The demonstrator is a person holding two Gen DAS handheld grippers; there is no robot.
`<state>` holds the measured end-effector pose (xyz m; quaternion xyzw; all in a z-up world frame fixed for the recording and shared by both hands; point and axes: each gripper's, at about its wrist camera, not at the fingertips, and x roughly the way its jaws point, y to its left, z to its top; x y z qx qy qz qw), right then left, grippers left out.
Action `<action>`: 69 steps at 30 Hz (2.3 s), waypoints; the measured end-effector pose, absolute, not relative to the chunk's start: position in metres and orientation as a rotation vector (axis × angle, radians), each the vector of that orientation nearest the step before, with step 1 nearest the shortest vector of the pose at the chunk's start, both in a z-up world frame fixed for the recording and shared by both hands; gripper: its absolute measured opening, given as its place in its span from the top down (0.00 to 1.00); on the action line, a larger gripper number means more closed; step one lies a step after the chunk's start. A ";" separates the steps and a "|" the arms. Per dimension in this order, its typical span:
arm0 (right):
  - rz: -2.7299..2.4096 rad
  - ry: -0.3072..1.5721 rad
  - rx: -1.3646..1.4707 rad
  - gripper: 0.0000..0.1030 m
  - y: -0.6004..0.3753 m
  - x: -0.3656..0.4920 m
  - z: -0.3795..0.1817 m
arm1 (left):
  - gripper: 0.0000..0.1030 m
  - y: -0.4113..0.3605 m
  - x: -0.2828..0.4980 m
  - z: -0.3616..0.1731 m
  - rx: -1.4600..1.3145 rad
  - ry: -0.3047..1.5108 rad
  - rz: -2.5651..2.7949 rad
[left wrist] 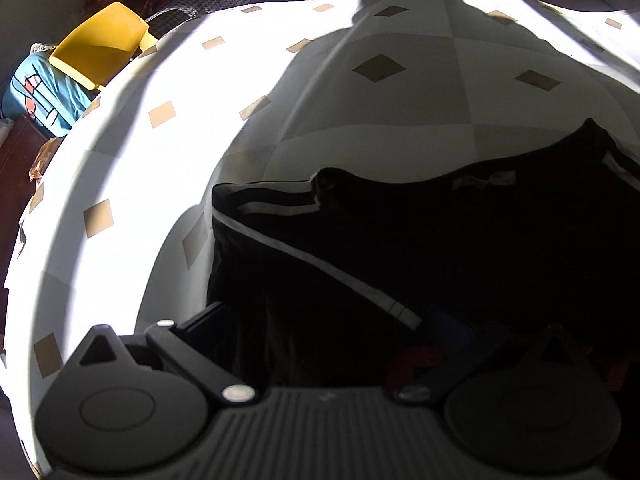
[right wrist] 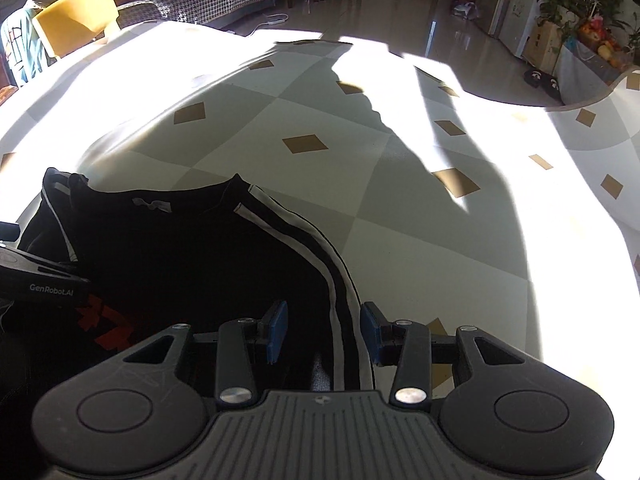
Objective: Fold clothes
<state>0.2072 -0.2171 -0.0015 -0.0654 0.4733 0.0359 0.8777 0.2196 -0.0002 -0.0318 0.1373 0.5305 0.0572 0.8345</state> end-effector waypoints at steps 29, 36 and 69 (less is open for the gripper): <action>-0.052 0.985 -0.260 0.95 -0.219 0.223 -0.030 | 0.00 0.019 0.232 -0.031 0.281 1.129 0.156; -0.116 0.987 -0.239 0.93 -0.219 0.234 -0.029 | 0.00 0.017 0.231 -0.032 0.299 1.122 0.148; 0.156 0.868 -0.098 0.83 -0.152 0.264 -0.030 | 0.00 0.040 0.266 -0.025 0.119 1.125 0.309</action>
